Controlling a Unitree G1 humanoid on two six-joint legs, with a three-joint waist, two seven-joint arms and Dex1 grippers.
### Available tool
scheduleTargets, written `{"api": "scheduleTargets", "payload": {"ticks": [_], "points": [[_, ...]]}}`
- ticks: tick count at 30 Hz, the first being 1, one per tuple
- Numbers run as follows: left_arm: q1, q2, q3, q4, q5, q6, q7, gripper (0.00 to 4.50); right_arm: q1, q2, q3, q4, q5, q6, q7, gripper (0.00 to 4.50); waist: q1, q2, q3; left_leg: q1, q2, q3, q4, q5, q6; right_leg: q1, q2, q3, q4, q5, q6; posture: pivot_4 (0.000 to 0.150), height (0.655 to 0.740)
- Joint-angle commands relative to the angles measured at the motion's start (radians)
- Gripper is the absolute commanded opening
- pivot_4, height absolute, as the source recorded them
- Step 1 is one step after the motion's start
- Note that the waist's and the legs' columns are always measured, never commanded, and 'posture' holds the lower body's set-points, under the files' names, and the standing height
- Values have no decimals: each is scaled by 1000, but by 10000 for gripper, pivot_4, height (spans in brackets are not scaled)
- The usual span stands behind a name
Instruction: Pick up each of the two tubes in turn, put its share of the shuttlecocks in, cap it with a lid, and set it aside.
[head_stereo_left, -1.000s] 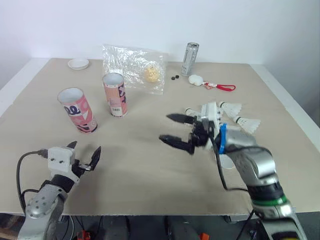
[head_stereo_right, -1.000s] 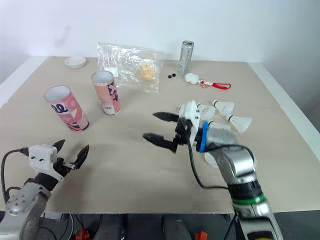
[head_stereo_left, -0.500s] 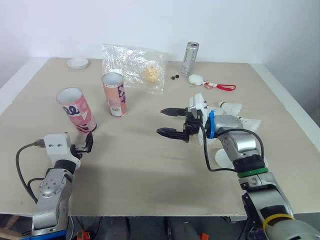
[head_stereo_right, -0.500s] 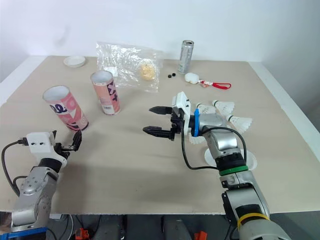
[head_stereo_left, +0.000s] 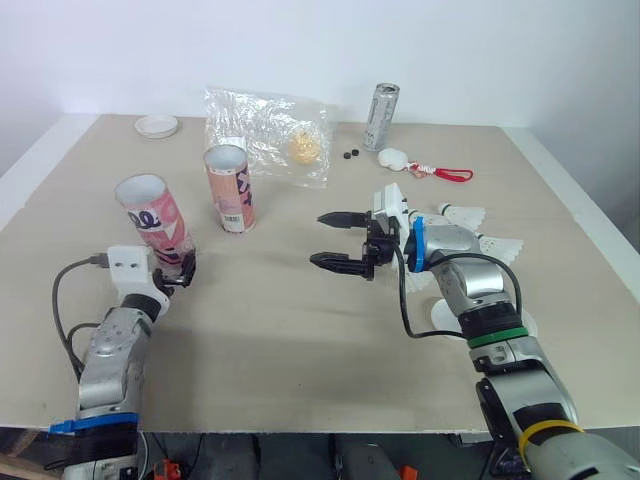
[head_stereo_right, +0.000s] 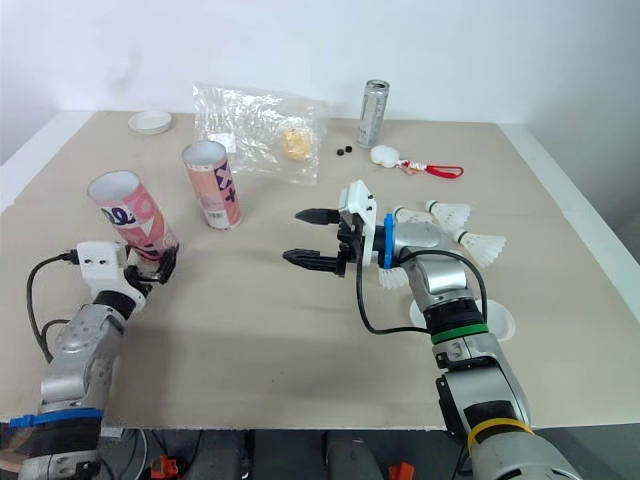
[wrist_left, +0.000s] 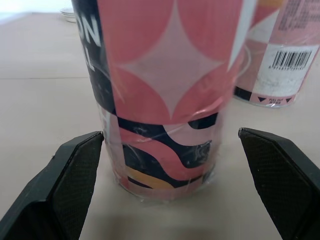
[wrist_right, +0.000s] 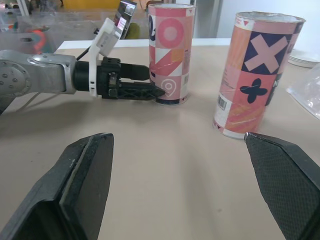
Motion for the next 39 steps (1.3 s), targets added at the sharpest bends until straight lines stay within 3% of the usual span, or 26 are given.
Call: {"api": "scheduleTargets", "payload": {"ticks": [1, 24, 27, 30, 39], "points": [[-58, 35, 2, 59, 14, -41, -24, 45000, -9, -3, -39, -46, 4, -11, -12, 44825, 0, 0, 0, 0, 0, 0, -1, 0, 0, 0, 0, 0, 0, 0, 0, 1500, 7400], [-326, 123, -41, 534, 48, -215, -218, 45000, 19, -20, -40, -99, 8, 9, -43, 44825, 2, 0, 0, 0, 0, -1, -6, 0, 0, -2, 1, 0, 0, 0, 4, 1500, 7400], [-337, 124, -43, 559, 50, -224, -224, 32058, 25, -19, -38, -112, 10, 17, -45, 45000, 2, 0, 0, 0, 0, -1, -6, 0, 0, -1, 1, 0, 0, 0, 4, 1500, 7400], [-341, 119, -32, 569, 42, -232, -217, 25253, 34, -19, -37, -123, 10, 21, -46, 45000, 2, 0, 0, 0, 0, -1, -6, 0, 0, -1, 1, 0, 0, 0, 4, 1500, 7400], [-290, 150, -10, 506, 34, -270, -226, 24243, 53, -25, -43, -149, 13, 37, -53, 45000, 1, 0, 0, 0, 0, -1, -8, 0, 0, -2, 1, 0, 0, 0, 4, 1500, 7400]]}}
